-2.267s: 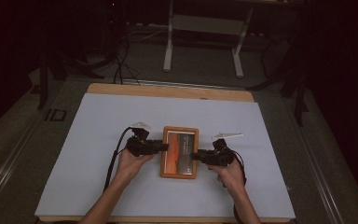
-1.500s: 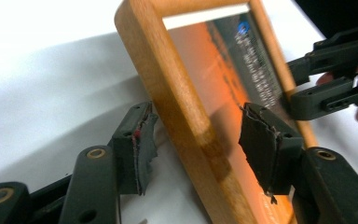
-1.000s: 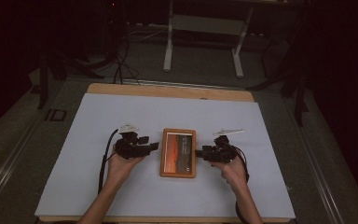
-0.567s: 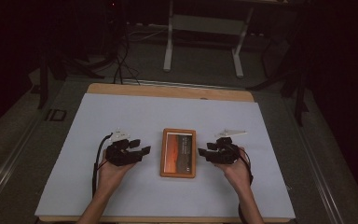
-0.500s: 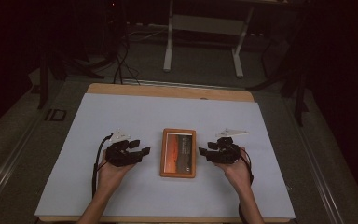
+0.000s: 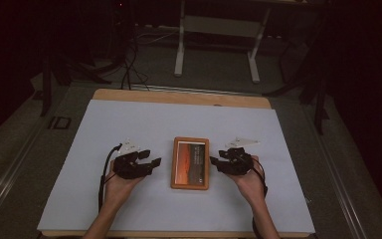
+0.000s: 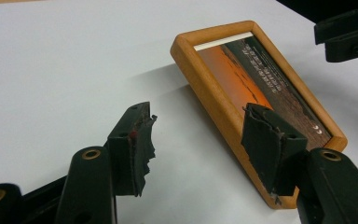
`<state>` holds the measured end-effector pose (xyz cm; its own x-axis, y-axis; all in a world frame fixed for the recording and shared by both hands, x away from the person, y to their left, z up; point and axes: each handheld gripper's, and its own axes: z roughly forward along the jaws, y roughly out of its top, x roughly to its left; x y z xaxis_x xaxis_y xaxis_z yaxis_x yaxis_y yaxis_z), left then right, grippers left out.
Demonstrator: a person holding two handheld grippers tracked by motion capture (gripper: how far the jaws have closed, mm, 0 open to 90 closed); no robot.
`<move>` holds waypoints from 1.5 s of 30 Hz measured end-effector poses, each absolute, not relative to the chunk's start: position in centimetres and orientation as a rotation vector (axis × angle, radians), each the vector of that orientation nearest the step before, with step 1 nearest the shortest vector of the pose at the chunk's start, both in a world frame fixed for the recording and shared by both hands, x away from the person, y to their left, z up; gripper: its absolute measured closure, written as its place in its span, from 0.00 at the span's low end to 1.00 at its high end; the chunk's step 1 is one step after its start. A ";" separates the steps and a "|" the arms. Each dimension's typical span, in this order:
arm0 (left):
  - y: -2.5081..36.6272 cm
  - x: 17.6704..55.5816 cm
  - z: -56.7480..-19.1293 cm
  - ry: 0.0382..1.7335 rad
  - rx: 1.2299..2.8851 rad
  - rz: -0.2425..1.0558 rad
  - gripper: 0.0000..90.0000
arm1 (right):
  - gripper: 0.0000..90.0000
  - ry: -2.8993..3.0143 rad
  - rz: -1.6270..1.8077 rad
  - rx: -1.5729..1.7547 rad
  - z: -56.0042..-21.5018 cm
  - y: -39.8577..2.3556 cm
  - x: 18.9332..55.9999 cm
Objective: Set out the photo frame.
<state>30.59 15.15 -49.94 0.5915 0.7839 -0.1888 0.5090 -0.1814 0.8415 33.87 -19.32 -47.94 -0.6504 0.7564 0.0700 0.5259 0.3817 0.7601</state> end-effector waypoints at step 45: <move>13.8 30.1 -49.7 1.003 1.878 0.329 0.50 | 1.00 2.316 1.091 1.066 -49.1 -14.8 39.5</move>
